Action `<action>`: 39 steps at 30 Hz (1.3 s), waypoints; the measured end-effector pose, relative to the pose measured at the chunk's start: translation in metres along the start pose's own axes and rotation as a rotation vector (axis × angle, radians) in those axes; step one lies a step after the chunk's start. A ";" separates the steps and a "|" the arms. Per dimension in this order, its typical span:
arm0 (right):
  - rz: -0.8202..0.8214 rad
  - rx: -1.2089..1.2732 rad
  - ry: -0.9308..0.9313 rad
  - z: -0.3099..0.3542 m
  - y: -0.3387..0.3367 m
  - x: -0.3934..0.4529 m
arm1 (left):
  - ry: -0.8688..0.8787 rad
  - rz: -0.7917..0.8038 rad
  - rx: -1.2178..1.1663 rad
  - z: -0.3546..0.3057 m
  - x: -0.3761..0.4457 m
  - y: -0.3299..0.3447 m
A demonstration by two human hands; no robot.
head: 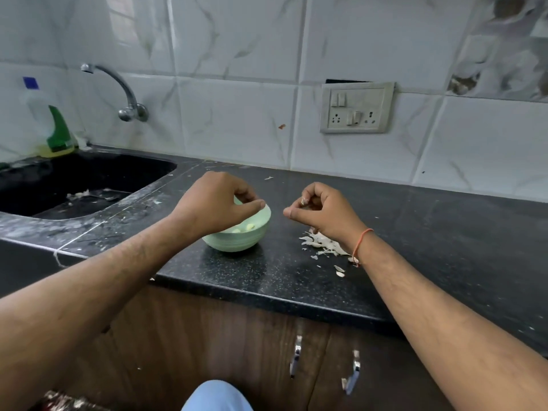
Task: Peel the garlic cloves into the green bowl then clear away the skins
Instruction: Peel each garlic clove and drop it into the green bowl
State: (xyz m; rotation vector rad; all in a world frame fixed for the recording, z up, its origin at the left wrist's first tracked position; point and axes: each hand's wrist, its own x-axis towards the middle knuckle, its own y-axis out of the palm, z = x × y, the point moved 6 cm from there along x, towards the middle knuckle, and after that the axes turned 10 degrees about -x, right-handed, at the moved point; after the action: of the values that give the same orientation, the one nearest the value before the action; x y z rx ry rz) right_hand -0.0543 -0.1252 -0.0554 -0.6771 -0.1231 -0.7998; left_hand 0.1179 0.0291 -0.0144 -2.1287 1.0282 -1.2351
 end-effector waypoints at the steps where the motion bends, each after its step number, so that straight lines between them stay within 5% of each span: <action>1: -0.031 0.008 0.027 -0.008 -0.011 -0.006 | 0.033 -0.007 -0.005 -0.012 0.001 0.005; 6: -0.152 -0.158 0.119 -0.052 -0.057 -0.033 | 0.233 0.067 -0.051 -0.078 0.000 0.053; 10: -0.220 -0.263 0.091 -0.077 -0.077 -0.044 | 0.233 0.153 -0.071 -0.097 0.006 0.109; 16: -0.144 -0.493 -0.096 -0.075 -0.076 -0.045 | 0.171 0.082 -0.235 -0.065 0.024 0.159; 22: -0.015 -0.652 -0.078 -0.076 -0.075 -0.054 | 0.184 -0.025 -0.334 -0.048 0.031 0.172; 39: 0.072 -0.695 -0.107 -0.087 -0.081 -0.054 | 0.269 0.083 -0.390 -0.050 0.029 0.178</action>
State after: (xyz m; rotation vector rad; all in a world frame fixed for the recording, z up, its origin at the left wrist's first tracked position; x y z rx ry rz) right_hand -0.1616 -0.1846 -0.1004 -1.3732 0.0911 -0.7334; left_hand 0.0174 -0.1040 -0.0998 -2.2074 1.5675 -1.3991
